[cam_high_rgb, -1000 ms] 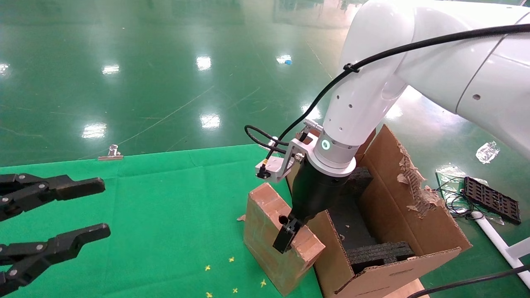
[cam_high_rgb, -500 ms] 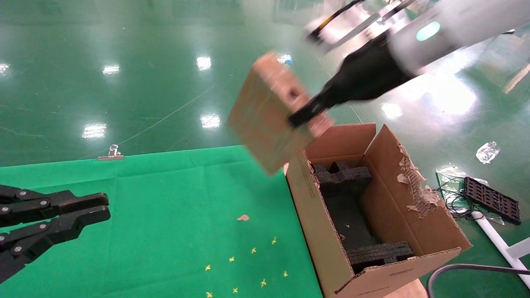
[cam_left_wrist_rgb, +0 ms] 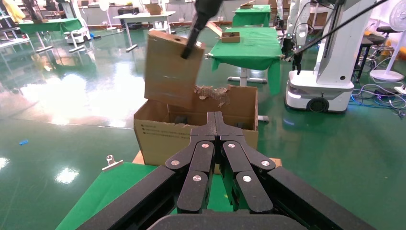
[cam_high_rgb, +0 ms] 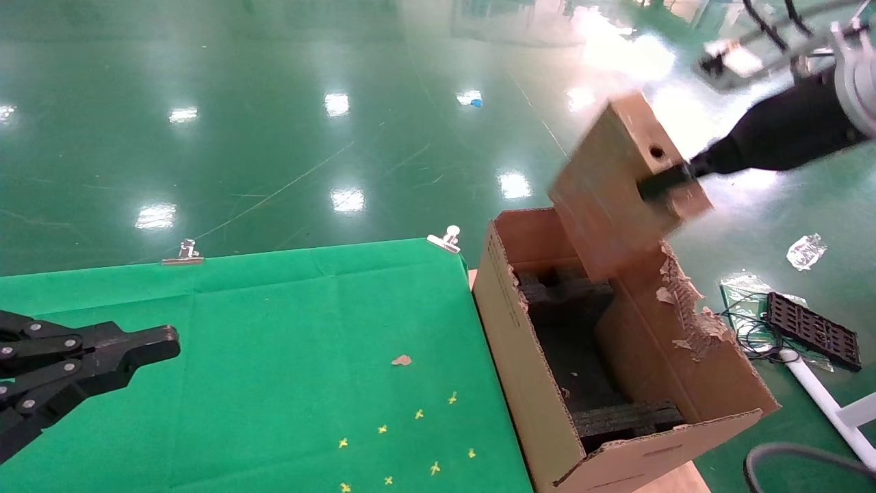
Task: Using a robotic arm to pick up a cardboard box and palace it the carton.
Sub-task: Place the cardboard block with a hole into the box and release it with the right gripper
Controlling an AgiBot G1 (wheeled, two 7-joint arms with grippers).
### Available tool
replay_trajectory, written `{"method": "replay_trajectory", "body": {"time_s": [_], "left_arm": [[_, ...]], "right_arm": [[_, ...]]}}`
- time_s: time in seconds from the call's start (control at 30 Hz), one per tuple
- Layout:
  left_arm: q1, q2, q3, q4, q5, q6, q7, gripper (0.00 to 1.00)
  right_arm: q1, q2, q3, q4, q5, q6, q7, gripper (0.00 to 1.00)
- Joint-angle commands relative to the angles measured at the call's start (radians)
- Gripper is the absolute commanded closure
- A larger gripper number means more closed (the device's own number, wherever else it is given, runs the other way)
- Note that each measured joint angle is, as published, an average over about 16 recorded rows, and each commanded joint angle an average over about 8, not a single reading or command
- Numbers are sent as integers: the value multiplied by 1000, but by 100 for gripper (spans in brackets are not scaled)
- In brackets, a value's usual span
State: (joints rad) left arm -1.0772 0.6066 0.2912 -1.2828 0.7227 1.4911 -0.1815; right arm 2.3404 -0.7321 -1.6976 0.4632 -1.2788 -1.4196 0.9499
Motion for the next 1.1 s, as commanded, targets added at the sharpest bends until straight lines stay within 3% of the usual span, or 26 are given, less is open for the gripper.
{"method": "replay_trajectory", "body": {"time_s": [0.03,0.2,0.27,0.7,1.1], "left_arm": [[0,0,0,0,0,0,0,70],[0,0,0,0,0,0,0,9],[0,0,1,0,0,0,0,0],[0,-1,1,0,-1,-1,1,0],[0,-1,2,0,-1,-1,1,0]], "right_arm": [[-15,11,-10,-39,-8,-11,7,100],[-85,16,-30,-112,-14,-21,19,100],[-114,12,-38,-134,-19,-21,21,100],[-227,-24,-67,-252,-46,3,4,100],[-360,-82,-59,-340,-26,97,-5,100]]}}
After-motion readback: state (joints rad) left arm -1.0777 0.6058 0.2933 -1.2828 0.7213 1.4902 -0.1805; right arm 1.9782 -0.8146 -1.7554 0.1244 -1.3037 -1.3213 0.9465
